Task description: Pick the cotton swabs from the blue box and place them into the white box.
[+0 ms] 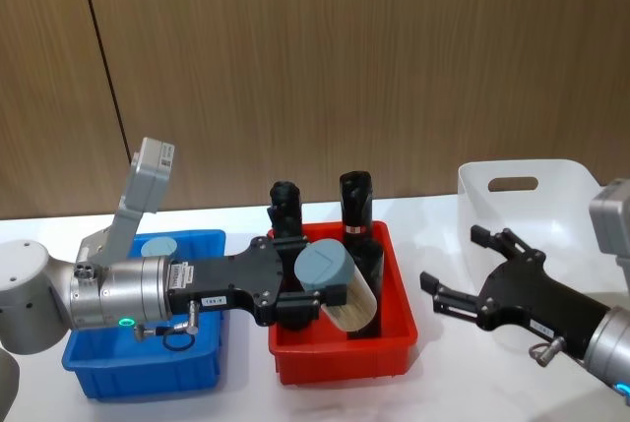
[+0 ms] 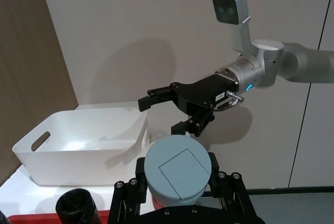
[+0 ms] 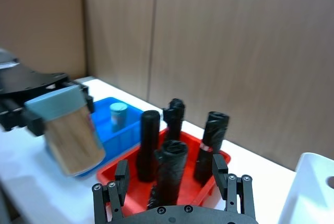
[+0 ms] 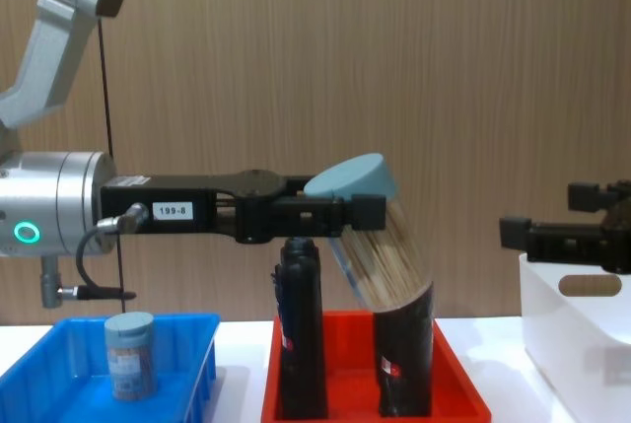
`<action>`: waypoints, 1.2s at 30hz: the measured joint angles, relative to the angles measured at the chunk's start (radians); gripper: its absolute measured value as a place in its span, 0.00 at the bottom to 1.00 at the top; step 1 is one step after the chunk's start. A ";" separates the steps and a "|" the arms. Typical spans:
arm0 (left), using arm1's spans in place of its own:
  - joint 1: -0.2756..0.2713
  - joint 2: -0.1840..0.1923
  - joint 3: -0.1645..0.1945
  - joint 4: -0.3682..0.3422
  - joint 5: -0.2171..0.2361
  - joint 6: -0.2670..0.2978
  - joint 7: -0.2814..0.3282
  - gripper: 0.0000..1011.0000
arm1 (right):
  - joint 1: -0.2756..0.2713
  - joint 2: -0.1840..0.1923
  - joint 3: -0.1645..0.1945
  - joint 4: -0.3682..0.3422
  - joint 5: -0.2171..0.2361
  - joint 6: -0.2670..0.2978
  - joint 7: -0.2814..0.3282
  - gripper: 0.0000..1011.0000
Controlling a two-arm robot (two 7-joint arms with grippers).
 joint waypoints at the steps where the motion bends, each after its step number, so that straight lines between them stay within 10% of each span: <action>1: 0.000 0.000 0.000 0.000 0.000 0.000 0.000 0.66 | 0.003 0.005 0.001 0.000 0.002 0.005 0.013 0.99; 16: 0.000 0.000 0.000 0.000 -0.001 -0.001 -0.002 0.66 | 0.072 0.050 -0.004 0.017 0.008 0.115 0.267 0.99; 36: 0.000 0.000 0.000 0.000 -0.001 0.000 -0.002 0.66 | 0.176 -0.002 -0.068 0.085 -0.060 0.164 0.394 0.99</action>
